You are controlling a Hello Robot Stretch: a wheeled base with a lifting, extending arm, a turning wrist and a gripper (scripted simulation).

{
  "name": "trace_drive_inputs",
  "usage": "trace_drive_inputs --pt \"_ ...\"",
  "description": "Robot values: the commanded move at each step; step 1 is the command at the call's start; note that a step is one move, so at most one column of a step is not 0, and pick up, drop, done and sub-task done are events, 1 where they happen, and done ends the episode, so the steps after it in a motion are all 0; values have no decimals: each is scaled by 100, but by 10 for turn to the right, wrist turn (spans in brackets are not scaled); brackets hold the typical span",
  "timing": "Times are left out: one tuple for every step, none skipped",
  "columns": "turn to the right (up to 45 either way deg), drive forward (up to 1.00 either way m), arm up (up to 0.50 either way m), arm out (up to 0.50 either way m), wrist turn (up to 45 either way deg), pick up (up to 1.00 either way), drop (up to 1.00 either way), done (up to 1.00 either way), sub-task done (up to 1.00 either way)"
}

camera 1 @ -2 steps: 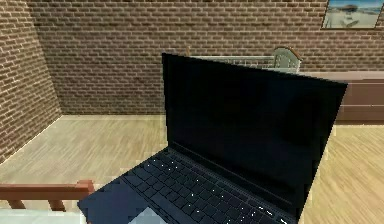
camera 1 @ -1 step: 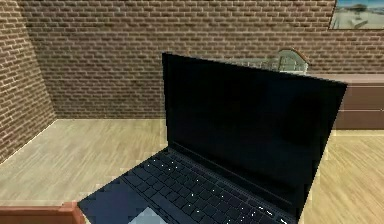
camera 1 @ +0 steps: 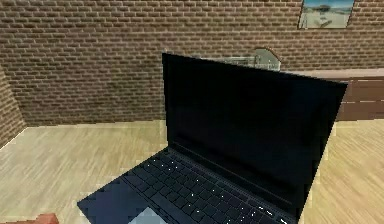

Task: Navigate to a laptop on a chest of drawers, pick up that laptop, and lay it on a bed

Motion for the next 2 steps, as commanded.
trace_drive_inputs --pt "0 70 0 0 0 0 0 0 0" --pt "-300 0 0 0 0 0 0 0 0"
